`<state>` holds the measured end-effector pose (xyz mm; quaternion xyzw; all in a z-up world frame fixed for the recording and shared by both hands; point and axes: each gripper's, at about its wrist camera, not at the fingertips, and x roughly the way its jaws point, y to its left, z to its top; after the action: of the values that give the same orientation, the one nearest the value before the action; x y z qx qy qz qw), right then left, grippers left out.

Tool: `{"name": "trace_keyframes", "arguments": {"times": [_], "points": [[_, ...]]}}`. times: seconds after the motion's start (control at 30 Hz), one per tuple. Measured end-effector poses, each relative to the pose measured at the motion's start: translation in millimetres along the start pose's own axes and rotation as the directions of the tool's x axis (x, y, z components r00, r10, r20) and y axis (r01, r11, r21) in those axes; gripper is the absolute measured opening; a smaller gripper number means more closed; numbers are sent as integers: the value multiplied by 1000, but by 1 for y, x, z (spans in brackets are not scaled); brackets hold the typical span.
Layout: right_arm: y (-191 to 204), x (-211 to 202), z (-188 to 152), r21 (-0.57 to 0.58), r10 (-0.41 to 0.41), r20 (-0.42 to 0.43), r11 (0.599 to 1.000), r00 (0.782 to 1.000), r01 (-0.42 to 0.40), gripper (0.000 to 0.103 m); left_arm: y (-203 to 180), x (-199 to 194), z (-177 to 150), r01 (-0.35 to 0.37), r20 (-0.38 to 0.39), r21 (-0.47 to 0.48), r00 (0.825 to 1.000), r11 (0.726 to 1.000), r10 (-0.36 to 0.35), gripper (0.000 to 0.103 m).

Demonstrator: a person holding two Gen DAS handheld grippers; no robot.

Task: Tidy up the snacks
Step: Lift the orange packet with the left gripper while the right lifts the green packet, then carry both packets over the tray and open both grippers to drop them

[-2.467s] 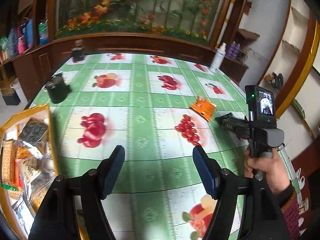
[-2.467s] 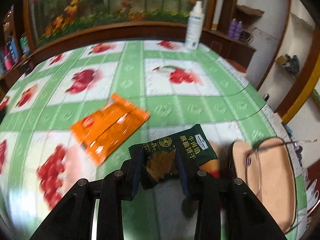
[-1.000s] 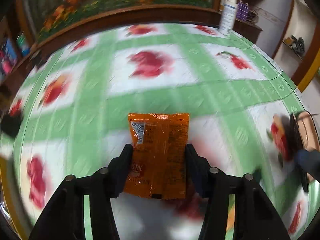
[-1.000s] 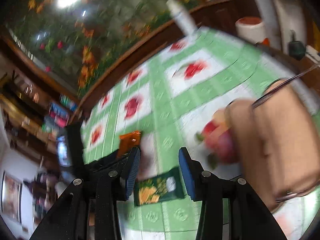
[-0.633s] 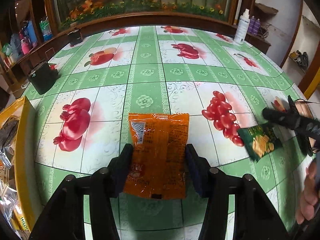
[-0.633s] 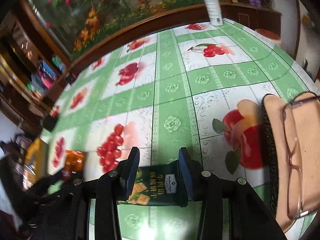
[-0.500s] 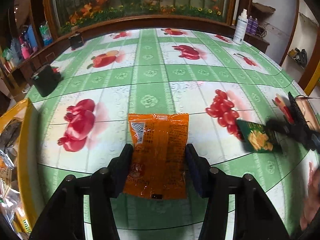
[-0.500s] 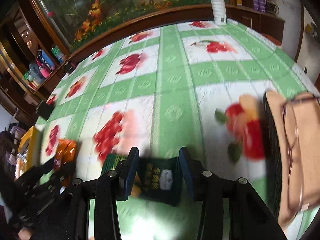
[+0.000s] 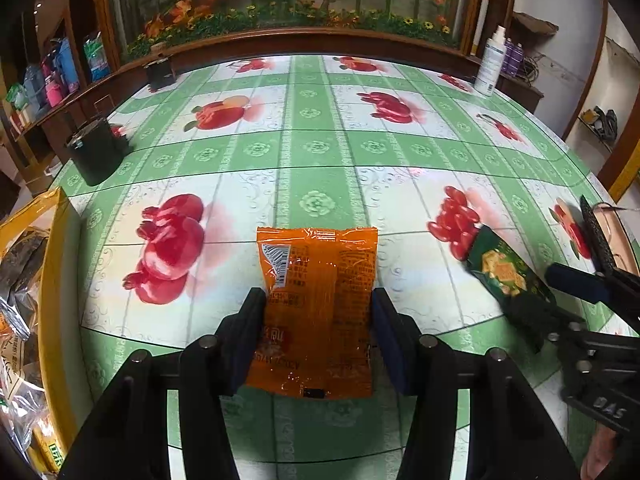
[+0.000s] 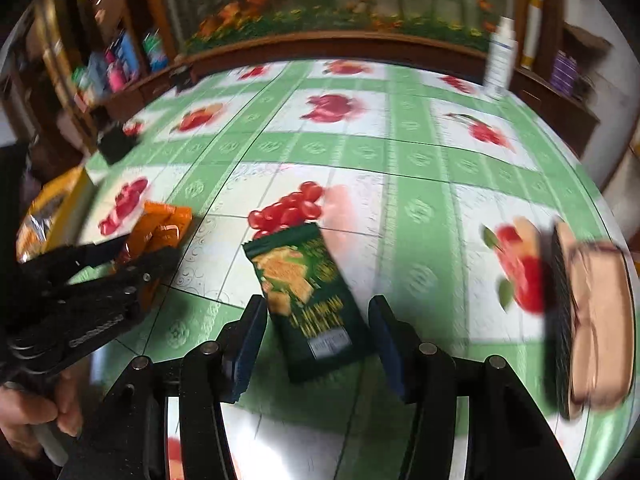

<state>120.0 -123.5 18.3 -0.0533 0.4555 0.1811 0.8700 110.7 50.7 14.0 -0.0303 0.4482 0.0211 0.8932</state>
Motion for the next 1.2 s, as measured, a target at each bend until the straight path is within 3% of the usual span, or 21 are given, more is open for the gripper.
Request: {"name": "trace_keyframes", "arguments": {"times": [0.13, 0.27, 0.47, 0.73, 1.0, 1.2], "points": [[9, 18, 7, -66, -21, -37, 998, 999, 19, 57, 3, 2, 1, -15, 3, -3, 1000, 1000, 15, 52], [7, 16, 4, -63, -10, 0, 998, 1000, 10, 49, 2, 3, 2, -27, 7, 5, 1000, 1000, 27, 52], [10, 11, -1, -11, 6, 47, 1000, 999, -6, 49, 6, -1, 4, 6, 6, -23, 1000, 1000, -6, 52], [12, -6, 2, 65, 87, 127, 993, 988, -96, 49, 11, -23, 11, 26, 71, -49, 997, 998, -23, 52], [30, -22, 6, 123, 111, 170, 983, 979, -133, 49, 28, -62, 22, 53, 164, -84, 986, 995, -39, 52], [80, -40, 8, 96, 169, 228, 976, 959, -195, 49, 64, -93, 28, -1, 232, -131, 972, 991, 32, 52]]}}
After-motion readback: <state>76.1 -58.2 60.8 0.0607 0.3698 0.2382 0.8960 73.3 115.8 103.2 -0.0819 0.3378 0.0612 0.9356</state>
